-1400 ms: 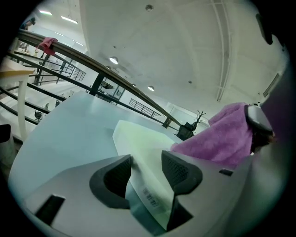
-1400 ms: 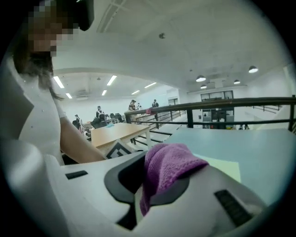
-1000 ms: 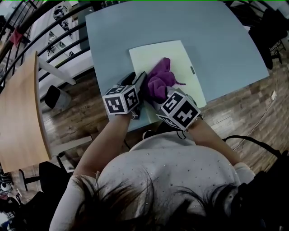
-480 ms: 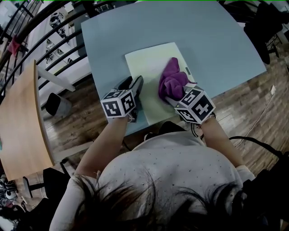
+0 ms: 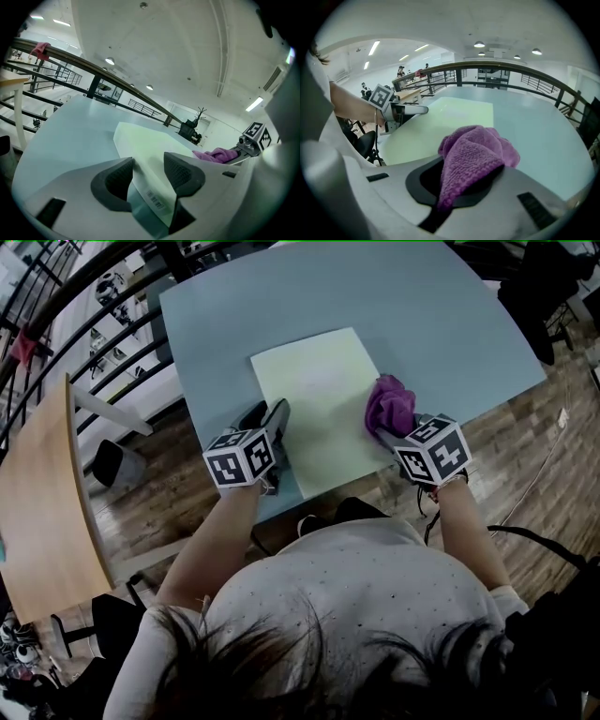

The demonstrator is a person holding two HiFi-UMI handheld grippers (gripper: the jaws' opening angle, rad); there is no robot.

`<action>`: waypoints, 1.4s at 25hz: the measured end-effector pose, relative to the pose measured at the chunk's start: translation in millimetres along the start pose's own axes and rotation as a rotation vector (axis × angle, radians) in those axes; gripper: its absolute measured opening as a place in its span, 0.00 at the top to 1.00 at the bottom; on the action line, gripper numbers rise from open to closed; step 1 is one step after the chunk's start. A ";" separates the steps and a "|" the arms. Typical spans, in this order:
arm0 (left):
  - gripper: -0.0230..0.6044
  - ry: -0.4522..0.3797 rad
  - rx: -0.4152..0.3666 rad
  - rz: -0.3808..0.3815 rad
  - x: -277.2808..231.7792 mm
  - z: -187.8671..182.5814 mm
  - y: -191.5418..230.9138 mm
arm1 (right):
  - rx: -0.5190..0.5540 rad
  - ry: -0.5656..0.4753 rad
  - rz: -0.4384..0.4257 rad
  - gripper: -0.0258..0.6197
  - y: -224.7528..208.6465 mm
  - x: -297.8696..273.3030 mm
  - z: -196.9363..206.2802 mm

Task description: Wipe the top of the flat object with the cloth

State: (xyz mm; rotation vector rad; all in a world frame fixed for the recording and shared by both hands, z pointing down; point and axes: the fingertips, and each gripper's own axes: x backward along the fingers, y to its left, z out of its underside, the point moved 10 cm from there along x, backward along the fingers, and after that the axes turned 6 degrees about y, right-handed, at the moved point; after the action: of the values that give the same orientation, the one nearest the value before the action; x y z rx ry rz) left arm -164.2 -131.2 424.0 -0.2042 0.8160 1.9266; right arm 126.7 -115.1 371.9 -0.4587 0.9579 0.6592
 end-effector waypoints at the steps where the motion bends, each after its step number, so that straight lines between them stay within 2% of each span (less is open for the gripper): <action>1: 0.63 0.000 0.001 0.001 0.0 0.0 0.3 | -0.005 0.002 0.009 0.95 -2.6 1.4 1.7; 8: 0.63 -0.003 0.004 0.006 -0.5 -1.0 1.3 | -0.033 0.018 0.065 0.95 -14.9 9.5 9.6; 11: 0.63 -0.009 0.002 0.008 -1.4 -2.2 0.9 | -0.057 0.008 0.062 0.95 -20.9 12.5 10.4; 13: 0.63 -0.012 0.004 0.010 -1.2 -2.9 1.9 | -0.039 -0.018 0.070 0.95 -18.2 17.5 4.9; 15: 0.63 -0.008 0.009 0.012 -0.5 -2.5 3.6 | 0.008 -0.091 0.073 0.95 -4.7 28.5 -10.1; 18: 0.63 -0.012 0.002 0.000 -0.1 -2.1 4.4 | 0.076 -0.260 -0.012 0.95 32.4 45.5 -47.0; 22: 0.63 -0.024 -0.006 -0.009 0.1 -1.7 2.4 | 0.194 -0.387 -0.227 0.95 92.9 46.8 -75.9; 24: 0.63 -0.031 -0.009 -0.012 -0.6 -2.0 4.0 | 0.191 -0.375 -0.352 0.95 115.8 28.8 -77.8; 26: 0.63 -0.039 -0.017 -0.018 -1.3 -1.1 4.9 | 0.184 -0.318 -0.411 0.95 130.7 4.6 -72.8; 30: 0.64 -0.055 -0.040 -0.019 -1.5 1.4 3.2 | 0.220 -0.229 -0.347 0.95 140.8 -27.1 -56.8; 35: 0.63 -0.067 -0.055 -0.029 -0.6 4.1 0.9 | 0.298 -0.191 -0.270 0.95 143.4 -38.9 -39.5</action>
State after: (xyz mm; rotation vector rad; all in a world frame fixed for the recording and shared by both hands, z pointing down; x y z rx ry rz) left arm -163.9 -129.4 427.7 -0.1828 0.7133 1.9200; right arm -12.1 -48.8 375.1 -0.2483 0.7796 0.3021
